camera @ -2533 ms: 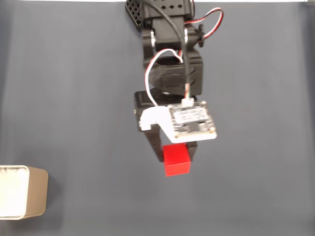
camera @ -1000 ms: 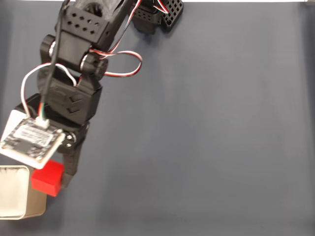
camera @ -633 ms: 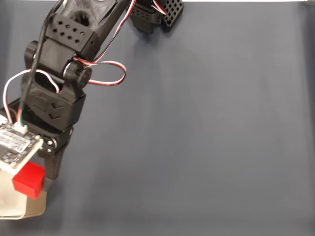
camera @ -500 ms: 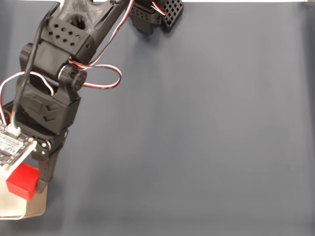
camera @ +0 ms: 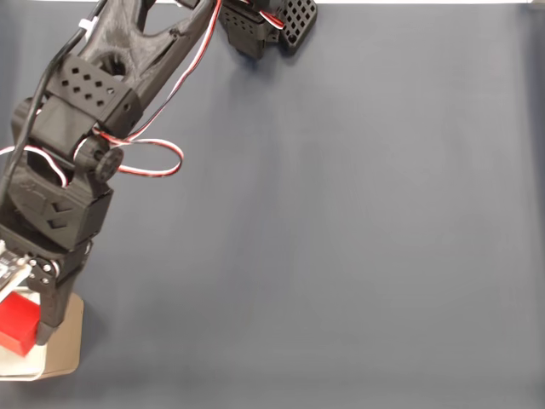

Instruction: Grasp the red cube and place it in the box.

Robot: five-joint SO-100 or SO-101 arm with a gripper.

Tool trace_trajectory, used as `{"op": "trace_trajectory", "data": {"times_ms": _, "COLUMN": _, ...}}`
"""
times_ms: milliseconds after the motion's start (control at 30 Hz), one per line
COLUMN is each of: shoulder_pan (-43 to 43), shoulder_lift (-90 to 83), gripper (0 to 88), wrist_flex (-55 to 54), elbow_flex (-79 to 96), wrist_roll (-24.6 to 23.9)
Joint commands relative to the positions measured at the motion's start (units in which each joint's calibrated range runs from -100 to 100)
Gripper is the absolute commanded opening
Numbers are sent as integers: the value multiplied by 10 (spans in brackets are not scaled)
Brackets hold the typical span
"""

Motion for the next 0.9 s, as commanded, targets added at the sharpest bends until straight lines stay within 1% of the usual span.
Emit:
{"op": "trace_trajectory", "data": {"times_ms": 0, "shoulder_pan": 13, "shoulder_lift": 6, "gripper": 82, "wrist_flex": -7, "elbow_flex": -52, "wrist_roll": 0}}
{"op": "trace_trajectory", "data": {"times_ms": 433, "shoulder_pan": 33, "shoulder_lift": 63, "gripper": 83, "wrist_flex": -8, "elbow_flex": -117, "wrist_roll": 4}}
{"op": "trace_trajectory", "data": {"times_ms": 867, "shoulder_pan": 40, "shoulder_lift": 81, "gripper": 85, "wrist_flex": -12, "elbow_flex": -136, "wrist_roll": 8}}
